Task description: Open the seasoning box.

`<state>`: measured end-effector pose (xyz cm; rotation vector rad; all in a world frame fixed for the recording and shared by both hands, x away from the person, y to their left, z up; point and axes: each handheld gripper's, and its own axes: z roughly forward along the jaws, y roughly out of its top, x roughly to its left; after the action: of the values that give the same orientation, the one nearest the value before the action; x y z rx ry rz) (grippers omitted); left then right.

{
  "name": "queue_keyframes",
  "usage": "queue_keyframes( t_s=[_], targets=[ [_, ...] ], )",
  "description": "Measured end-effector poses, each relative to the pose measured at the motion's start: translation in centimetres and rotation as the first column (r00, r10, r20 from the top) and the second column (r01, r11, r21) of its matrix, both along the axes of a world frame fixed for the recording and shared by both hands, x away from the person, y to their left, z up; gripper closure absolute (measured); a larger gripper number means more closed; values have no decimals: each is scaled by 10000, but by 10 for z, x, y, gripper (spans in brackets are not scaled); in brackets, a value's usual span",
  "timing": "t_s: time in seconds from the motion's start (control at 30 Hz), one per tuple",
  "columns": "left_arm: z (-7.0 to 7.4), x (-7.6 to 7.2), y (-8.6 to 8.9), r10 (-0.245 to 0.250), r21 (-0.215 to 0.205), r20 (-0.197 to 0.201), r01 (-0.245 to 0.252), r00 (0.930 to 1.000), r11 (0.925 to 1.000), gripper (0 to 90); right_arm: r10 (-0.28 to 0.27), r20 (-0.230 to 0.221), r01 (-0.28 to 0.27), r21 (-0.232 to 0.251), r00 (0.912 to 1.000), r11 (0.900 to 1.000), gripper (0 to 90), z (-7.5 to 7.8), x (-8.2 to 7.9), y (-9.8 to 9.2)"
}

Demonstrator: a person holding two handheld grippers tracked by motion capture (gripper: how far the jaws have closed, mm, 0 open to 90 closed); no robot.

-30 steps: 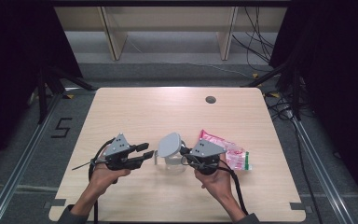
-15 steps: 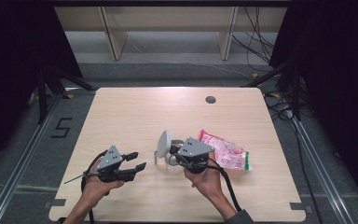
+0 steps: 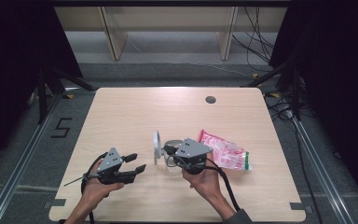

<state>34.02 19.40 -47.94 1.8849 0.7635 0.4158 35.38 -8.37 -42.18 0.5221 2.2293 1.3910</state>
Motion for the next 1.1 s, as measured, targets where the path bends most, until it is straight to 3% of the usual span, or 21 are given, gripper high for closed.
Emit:
queue_keyframes(
  t_s=[0.2,0.33,0.4,0.47,0.5,0.53,0.67,0.77,0.87,0.9,0.93,1.0,1.03,1.07,1.1],
  targets=[
    [-5,-4,-3,-36,-44,-119,36,9999,10000,415,-471,-298,471,12,9984,9989,864,-8,-5,-26],
    [-9,-7,-7,-20,-98,-174,18,9998,10000,408,-1026,-625,1043,245,9928,9942,820,-13,-7,-49],
    [-9,-8,-7,-7,-21,-207,6,9998,10000,403,-1252,-583,1262,143,9904,9919,799,-13,-9,-57],
    [-10,-8,-6,-41,14,-156,41,9999,10000,402,-1524,-691,1531,52,9859,9882,770,-14,-12,-67],
    [-10,-7,-6,-114,10,-128,114,9999,9999,401,-1765,-958,1783,107,9796,9839,755,-15,-15,-71],
    [-10,-8,-6,7,-106,-282,-10,9996,9999,402,-1911,-854,1925,80,9778,9813,748,-17,-14,-78],
    [-12,-9,-6,75,-82,-296,-78,9995,9999,402,-2434,-728,2439,-27,9672,9698,724,-21,-17,-102],
    [-13,-9,-5,31,-74,-378,-33,9993,10000,402,-2913,-921,2930,50,9522,9561,701,-21,-22,-119],
    [-13,-9,-5,112,49,-438,-110,9990,9999,402,-3540,-635,3536,-185,9331,9352,683,-23,-26,-135],
    [-14,-9,-5,71,60,-416,-69,9991,10000,402,-3619,-585,3618,-129,9304,9322,680,-24,-27,-140],
    [-14,-10,-5,72,56,-438,-69,9990,10000,402,-3811,-937,3817,-131,9198,9242,672,-23,-30,-145],
    [-14,-10,-6,77,60,-438,-75,9990,10000,402,-4028,-1004,4042,-69,9098,9146,655,-24,-32,-154],
    [-14,-10,-6,-35,38,-421,37,9991,10000,402,-4381,-1291,4425,57,8896,8968,648,-23,-36,-157],
    [-14,-11,-6,-20,-44,-441,18,9990,10000,402,-4322,-1022,4347,28,8960,9006,643,-24,-34,-163],
    [-14,-11,-6,-20,75,-387,22,9993,10000,402,-4502,-1056,4522,-59,8866,8919,633,-24,-36,-169]
  ],
)
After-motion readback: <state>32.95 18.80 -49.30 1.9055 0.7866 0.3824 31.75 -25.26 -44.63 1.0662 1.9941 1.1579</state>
